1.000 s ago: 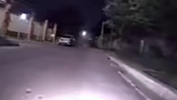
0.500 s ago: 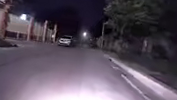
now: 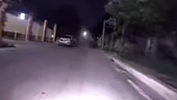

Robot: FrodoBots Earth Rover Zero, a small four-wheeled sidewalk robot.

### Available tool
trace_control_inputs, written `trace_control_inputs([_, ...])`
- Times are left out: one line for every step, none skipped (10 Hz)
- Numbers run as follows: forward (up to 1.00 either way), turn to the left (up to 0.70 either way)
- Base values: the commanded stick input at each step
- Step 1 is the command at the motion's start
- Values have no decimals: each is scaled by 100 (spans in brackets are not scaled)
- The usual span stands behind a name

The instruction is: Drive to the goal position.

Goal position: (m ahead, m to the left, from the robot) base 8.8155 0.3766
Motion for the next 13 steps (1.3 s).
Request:
trace_control_inputs([70,0])
trace_control_inputs([70,0])
trace_control_inputs([70,0])
trace_control_inputs([70,0])
trace_control_inputs([70,0])
trace_control_inputs([70,0])
trace_control_inputs([70,0])
trace_control_inputs([70,0])
trace_control_inputs([70,0])
trace_control_inputs([70,0])
trace_control_inputs([70,0])
trace_control_inputs([70,0])
trace_control_inputs([70,0])
